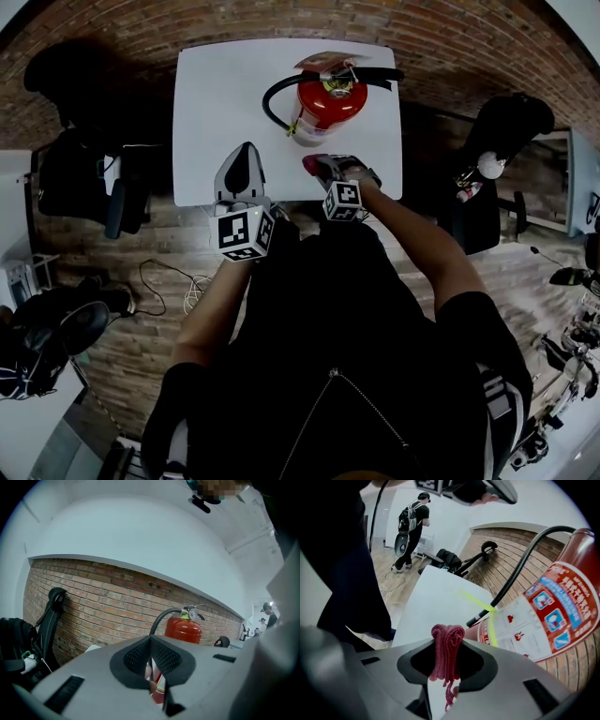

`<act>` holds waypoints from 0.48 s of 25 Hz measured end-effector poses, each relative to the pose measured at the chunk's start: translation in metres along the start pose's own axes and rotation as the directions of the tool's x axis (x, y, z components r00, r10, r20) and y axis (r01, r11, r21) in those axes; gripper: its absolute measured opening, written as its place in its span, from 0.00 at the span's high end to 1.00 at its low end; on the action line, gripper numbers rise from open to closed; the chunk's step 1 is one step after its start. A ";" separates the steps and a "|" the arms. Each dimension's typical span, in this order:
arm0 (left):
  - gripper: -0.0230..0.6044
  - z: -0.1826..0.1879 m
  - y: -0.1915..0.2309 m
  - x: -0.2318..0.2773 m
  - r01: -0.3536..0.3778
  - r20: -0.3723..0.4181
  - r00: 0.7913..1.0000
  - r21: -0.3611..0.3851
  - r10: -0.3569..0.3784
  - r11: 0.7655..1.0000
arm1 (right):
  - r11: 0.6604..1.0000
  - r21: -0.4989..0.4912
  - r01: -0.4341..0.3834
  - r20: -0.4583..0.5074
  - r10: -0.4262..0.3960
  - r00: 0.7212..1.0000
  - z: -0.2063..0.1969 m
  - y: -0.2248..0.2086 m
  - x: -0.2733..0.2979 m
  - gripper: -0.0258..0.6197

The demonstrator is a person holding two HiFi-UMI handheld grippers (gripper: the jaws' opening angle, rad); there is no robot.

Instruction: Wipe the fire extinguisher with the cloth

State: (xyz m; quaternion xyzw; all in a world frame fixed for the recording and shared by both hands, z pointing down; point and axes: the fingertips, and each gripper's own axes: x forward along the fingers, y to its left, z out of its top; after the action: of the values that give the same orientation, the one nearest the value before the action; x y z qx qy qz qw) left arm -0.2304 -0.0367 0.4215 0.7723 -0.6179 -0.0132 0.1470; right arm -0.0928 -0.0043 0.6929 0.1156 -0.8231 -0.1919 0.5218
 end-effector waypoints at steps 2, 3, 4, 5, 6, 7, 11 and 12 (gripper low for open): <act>0.95 -0.001 0.004 -0.004 -0.010 -0.008 1.000 0.004 0.010 1.000 | 0.999 -0.037 0.004 -0.030 -0.005 1.000 -0.012 0.005 0.016 0.77; 0.95 -0.003 0.007 -0.006 -0.016 -0.014 1.000 0.006 0.016 1.000 | 0.999 -0.045 0.009 -0.043 -0.011 0.999 -0.018 0.006 0.024 0.77; 0.95 -0.005 0.009 -0.007 -0.022 -0.021 1.000 0.008 0.022 1.000 | 0.999 -0.047 0.014 -0.054 -0.017 0.998 -0.024 0.007 0.030 0.77; 0.95 -0.007 0.011 -0.009 -0.028 -0.027 0.999 0.010 0.028 1.000 | 0.999 -0.045 0.021 -0.062 -0.024 0.998 -0.029 0.007 0.036 0.77; 0.95 -0.009 0.014 -0.010 -0.035 -0.032 0.999 0.010 0.036 0.999 | 0.999 -0.046 0.028 -0.068 -0.031 0.997 -0.035 0.008 0.041 0.77; 0.95 -0.011 0.016 -0.011 -0.044 -0.037 0.998 0.009 0.044 0.999 | 0.998 -0.048 0.034 -0.073 -0.037 0.997 -0.039 0.008 0.046 0.77; 0.95 -0.016 0.030 -0.017 -0.079 -0.054 0.995 0.015 0.080 0.997 | 0.996 -0.077 0.043 -0.079 -0.049 0.996 -0.043 0.010 0.065 0.77; 0.95 -0.017 0.032 -0.017 -0.086 -0.059 0.994 0.017 0.087 0.996 | 0.996 -0.083 0.043 -0.083 -0.050 0.995 -0.043 0.010 0.069 0.77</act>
State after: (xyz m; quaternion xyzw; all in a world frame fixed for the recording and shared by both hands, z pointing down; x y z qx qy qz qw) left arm -0.2617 -0.0230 0.4431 0.7458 -0.6463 0.0208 0.1602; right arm -0.0832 -0.0310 0.7700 0.1214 -0.7888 -0.2322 0.5559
